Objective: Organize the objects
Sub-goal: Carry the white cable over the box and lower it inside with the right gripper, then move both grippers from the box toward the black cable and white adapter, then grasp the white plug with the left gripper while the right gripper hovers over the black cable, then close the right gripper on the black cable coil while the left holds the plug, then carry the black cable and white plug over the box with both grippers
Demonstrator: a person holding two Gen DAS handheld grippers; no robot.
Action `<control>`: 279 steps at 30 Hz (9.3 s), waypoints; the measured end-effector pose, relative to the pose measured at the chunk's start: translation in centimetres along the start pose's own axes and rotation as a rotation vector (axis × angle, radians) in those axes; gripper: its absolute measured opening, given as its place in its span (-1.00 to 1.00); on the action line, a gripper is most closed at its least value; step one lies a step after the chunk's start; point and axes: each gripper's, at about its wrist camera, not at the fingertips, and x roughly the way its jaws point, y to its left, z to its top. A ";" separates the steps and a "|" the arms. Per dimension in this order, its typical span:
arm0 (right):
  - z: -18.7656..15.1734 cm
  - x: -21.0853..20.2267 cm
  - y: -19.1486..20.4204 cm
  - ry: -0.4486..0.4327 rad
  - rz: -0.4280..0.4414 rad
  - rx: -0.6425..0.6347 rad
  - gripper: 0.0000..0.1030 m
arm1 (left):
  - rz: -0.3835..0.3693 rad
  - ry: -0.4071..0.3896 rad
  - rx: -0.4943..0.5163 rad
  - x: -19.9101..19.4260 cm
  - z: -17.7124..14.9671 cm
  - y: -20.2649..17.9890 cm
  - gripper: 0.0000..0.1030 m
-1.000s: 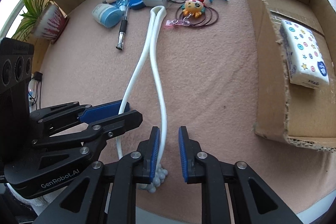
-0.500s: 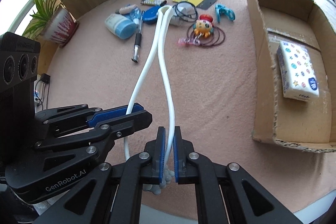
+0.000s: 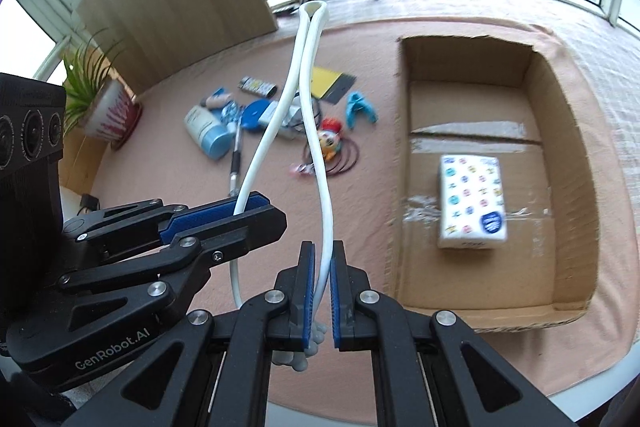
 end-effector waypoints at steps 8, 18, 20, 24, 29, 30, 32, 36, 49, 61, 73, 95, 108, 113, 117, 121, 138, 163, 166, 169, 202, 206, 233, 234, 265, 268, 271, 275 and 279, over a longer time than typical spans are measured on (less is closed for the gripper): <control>1.6 -1.0 -5.0 -0.017 -0.031 0.067 -0.87 | -0.028 0.028 0.038 4.9 3.1 -3.4 -0.81; 2.0 -0.1 -9.2 0.003 -0.072 0.108 -0.87 | -0.037 0.069 0.059 9.3 4.2 -5.3 -0.78; 2.1 -0.2 -9.7 -0.010 -0.077 0.106 -0.87 | 0.002 0.067 0.074 9.6 4.2 -5.6 -0.54; 2.4 -0.9 -10.6 -0.061 -0.195 0.099 -0.50 | 0.075 0.040 0.032 9.2 4.6 -4.0 0.09; 2.3 -1.2 -11.5 -0.086 -0.230 0.130 0.10 | 0.119 0.002 0.025 7.7 4.5 -2.5 0.26; 2.3 -1.2 -11.4 -0.086 -0.229 0.130 0.10 | 0.119 0.000 0.022 7.5 4.5 -2.2 0.27; 2.3 -1.1 -10.9 -0.087 -0.226 0.121 0.10 | 0.136 -0.008 0.026 6.8 4.1 -1.7 0.31; 2.4 -0.9 -8.9 -0.102 -0.232 0.089 0.10 | 0.157 -0.018 0.028 5.2 3.4 -0.8 0.34; 2.4 -0.9 -2.7 -0.243 -0.142 0.051 0.22 | 0.238 -0.047 -0.059 -0.6 -0.1 6.1 0.34; 3.0 1.8 1.9 -0.148 -0.076 0.062 0.22 | 0.299 -0.070 -0.181 -5.5 -3.4 13.9 0.34; 2.1 2.4 3.0 -0.207 -0.051 0.101 0.22 | 0.347 -0.063 -0.290 -8.4 -6.4 20.0 0.34; 14.8 14.8 4.1 0.118 0.073 0.112 -0.32 | 0.383 -0.076 -0.439 -11.6 -11.4 24.1 0.34; 16.2 20.1 5.8 0.252 -0.047 0.044 -0.56 | 0.384 -0.081 -0.507 -12.9 -14.0 25.9 0.34; 13.3 19.4 6.1 0.284 -0.018 0.041 -0.69 | 0.349 -0.072 -0.494 -12.0 -13.4 25.6 0.34; 10.7 18.5 5.9 0.314 0.046 0.080 -0.70 | 0.330 -0.063 -0.468 -11.3 -12.8 24.9 0.34; 7.0 17.3 7.3 0.309 0.070 0.044 -0.70 | 0.313 -0.047 -0.442 -10.4 -12.4 24.0 0.34; -0.1 10.0 2.9 0.189 0.090 0.207 -0.68 | 0.228 0.015 -0.287 -7.0 -10.2 18.8 0.34; 0.6 8.8 1.6 0.146 0.055 0.212 -0.35 | 0.184 0.108 0.002 0.0 -7.3 10.7 0.39; -1.6 8.3 1.4 0.150 0.076 0.248 -0.36 | 0.156 0.115 0.044 0.7 -6.6 9.9 0.38; -3.1 7.6 1.0 0.131 0.064 0.280 -0.40 | 0.131 0.140 0.126 2.1 -6.3 8.5 0.28; -4.9 7.4 1.4 0.092 0.033 0.292 -0.55 | 0.123 0.224 0.176 3.6 -7.9 11.2 -0.84; -3.9 8.4 2.7 0.078 0.004 0.230 -0.55 | 0.130 0.208 0.134 2.6 -8.3 12.5 -0.87; -2.0 9.0 5.3 0.105 -0.089 -0.044 -0.93 | 0.065 0.079 -0.007 -2.0 -7.8 14.3 -0.88; -1.9 8.7 5.0 0.097 -0.082 -0.036 -0.93 | 0.063 0.077 -0.009 -2.2 -7.8 14.3 -0.88; -0.4 -3.1 -2.5 -0.150 -0.091 0.143 -0.93 | -0.006 -0.006 0.144 0.4 0.0 3.4 -0.88; -0.8 -3.4 -3.9 -0.149 -0.100 0.160 -0.93 | -0.004 -0.011 0.152 1.8 1.4 2.2 -0.88; -1.1 -3.6 -5.4 -0.143 -0.101 0.176 -0.93 | -0.006 -0.014 0.155 3.1 2.7 1.2 -0.88; -1.5 -3.4 -7.1 -0.131 -0.105 0.193 -0.93 | 0.000 -0.012 0.160 5.0 3.9 -0.3 -0.88; -1.6 -3.0 -8.3 -0.116 -0.107 0.198 -0.93 | -0.001 -0.007 0.159 6.6 4.7 -1.5 -0.88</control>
